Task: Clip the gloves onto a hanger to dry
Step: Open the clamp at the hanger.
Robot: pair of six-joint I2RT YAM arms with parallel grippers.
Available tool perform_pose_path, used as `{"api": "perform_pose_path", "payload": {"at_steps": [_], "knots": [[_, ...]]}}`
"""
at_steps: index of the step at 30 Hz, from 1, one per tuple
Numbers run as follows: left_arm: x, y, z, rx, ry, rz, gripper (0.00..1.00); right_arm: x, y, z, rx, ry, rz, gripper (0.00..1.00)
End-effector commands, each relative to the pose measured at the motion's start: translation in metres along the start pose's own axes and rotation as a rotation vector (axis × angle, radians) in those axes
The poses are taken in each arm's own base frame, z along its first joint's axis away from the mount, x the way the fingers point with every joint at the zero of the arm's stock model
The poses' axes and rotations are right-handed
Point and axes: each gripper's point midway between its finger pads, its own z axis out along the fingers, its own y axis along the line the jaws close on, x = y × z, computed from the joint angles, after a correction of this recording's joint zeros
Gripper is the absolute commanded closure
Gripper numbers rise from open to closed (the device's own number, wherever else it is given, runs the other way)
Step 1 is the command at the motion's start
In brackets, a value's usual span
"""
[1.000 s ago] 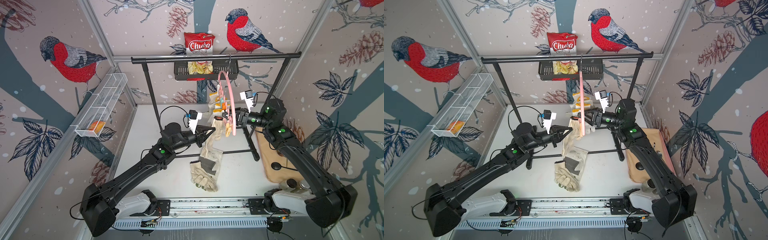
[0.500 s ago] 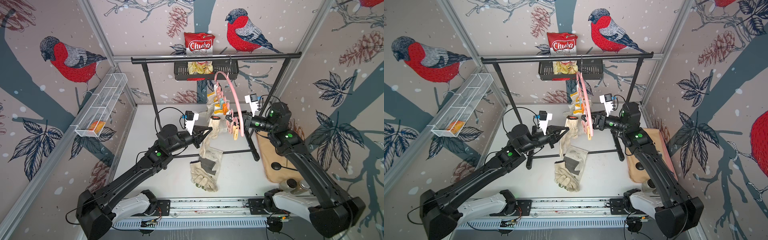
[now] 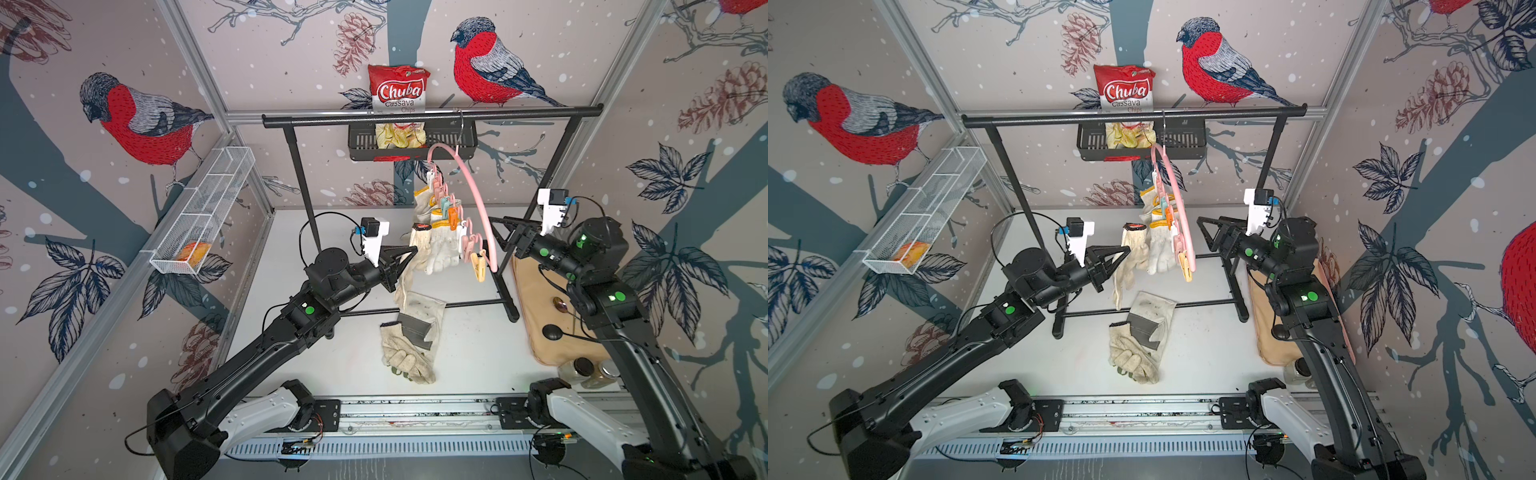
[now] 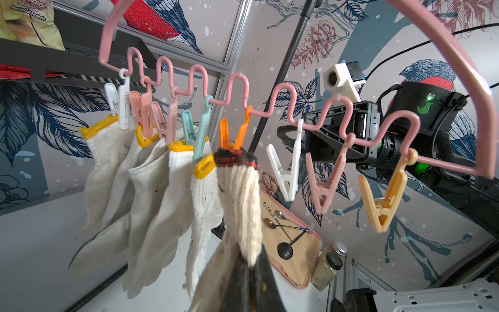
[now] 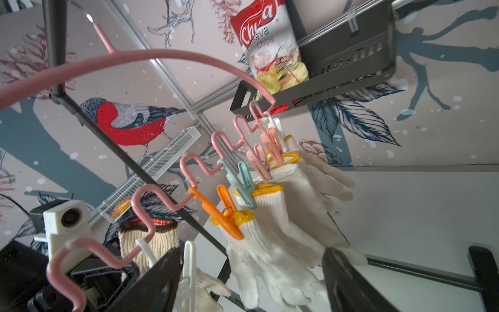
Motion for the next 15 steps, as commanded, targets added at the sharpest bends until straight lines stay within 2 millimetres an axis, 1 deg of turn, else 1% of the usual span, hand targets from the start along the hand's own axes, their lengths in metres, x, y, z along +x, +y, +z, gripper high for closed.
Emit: {"api": "perform_pose_path", "payload": {"at_steps": [1, 3, 4, 6, 8, 10, 12, 14, 15], "knots": [[-0.014, 0.003, -0.006, -0.043, -0.042, 0.012, 0.98, -0.013, -0.019, -0.011, 0.122, -0.069, 0.022, 0.18], [-0.021, 0.005, -0.011, -0.071, -0.063, 0.011, 0.97, -0.015, -0.023, -0.017, 0.157, -0.08, 0.034, 0.2], [-0.025, 0.006, -0.013, -0.082, -0.073, 0.009, 0.97, -0.016, -0.022, -0.019, 0.159, -0.082, 0.04, 0.22], [-0.03, 0.003, -0.017, -0.08, -0.084, 0.028, 0.96, -0.015, -0.016, -0.023, 0.144, -0.081, 0.055, 0.25], [-0.033, 0.002, -0.021, -0.088, -0.091, 0.04, 0.96, -0.015, -0.004, -0.032, 0.123, -0.096, 0.061, 0.27], [-0.033, 0.01, -0.024, -0.138, -0.09, 0.034, 0.99, -0.017, 0.008, -0.041, 0.097, -0.121, 0.068, 0.29], [-0.032, 0.024, -0.027, -0.221, -0.084, 0.023, 1.0, -0.016, 0.024, -0.047, 0.049, -0.127, 0.078, 0.31], [-0.023, 0.04, -0.029, -0.304, -0.055, 0.019, 1.0, -0.011, 0.036, -0.048, 0.008, -0.112, 0.103, 0.34], [-0.029, 0.04, -0.03, -0.317, -0.061, 0.024, 1.0, -0.008, 0.04, -0.047, -0.009, -0.102, 0.11, 0.35]]}}
